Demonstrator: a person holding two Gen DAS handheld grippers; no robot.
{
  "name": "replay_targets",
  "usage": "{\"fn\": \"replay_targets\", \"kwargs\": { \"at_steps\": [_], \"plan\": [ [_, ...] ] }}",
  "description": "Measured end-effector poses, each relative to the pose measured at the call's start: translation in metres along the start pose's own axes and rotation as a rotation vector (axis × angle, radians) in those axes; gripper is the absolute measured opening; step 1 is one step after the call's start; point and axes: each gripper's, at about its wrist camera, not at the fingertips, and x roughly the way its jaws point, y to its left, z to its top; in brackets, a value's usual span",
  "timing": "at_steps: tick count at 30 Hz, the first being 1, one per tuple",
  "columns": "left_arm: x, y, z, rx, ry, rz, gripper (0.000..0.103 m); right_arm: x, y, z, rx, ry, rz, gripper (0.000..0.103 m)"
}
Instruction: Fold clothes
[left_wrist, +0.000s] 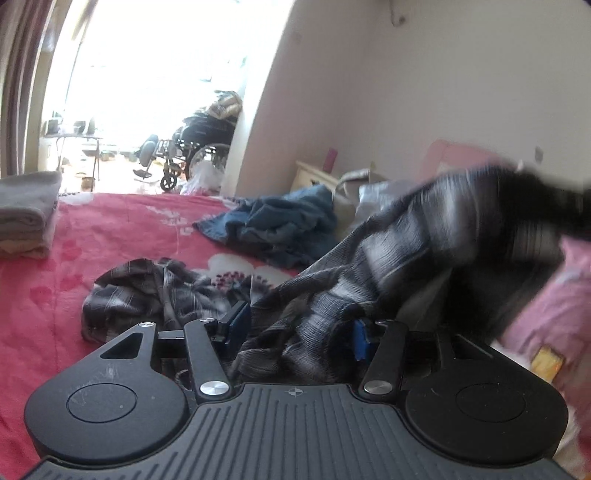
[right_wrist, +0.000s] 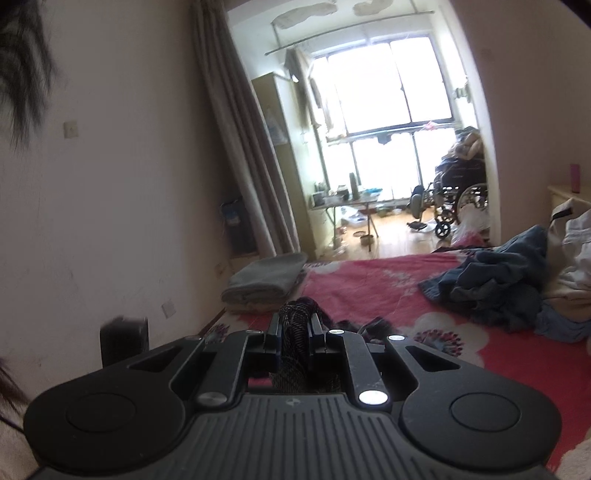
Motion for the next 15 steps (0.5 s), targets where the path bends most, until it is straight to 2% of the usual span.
{"fn": "replay_targets", "kwargs": {
  "at_steps": [3,4,8,9,10,11,12,15],
  "plan": [
    [0.008,-0.003,-0.006,0.058,0.02,0.043,0.054,-0.013,-0.001,0.004,0.014,-0.033,0.002,0.014],
    [0.013,-0.003,-0.01,0.071,0.036,0.047,0.057,-0.019,-0.003,0.007,0.021,-0.053,0.001,0.014],
    [0.026,-0.004,-0.029,0.077,0.079,0.03,0.057,-0.04,-0.012,0.015,0.046,-0.103,-0.016,0.013],
    [0.027,-0.006,-0.03,0.072,0.083,0.018,0.048,-0.045,-0.015,0.015,0.05,-0.112,-0.033,0.012],
    [0.027,-0.009,-0.028,0.066,0.082,0.003,0.033,-0.05,-0.019,0.015,0.052,-0.121,-0.055,0.012],
    [0.026,-0.012,-0.025,0.059,0.077,-0.011,0.027,-0.055,-0.023,0.014,0.054,-0.129,-0.078,0.011],
    [0.025,-0.016,-0.022,0.052,0.072,-0.025,0.013,-0.063,-0.027,0.014,0.059,-0.141,-0.096,0.011],
    [0.01,-0.025,0.0,0.022,0.027,-0.101,0.008,-0.091,-0.033,0.021,0.027,-0.192,-0.149,0.01]
  ]
}}
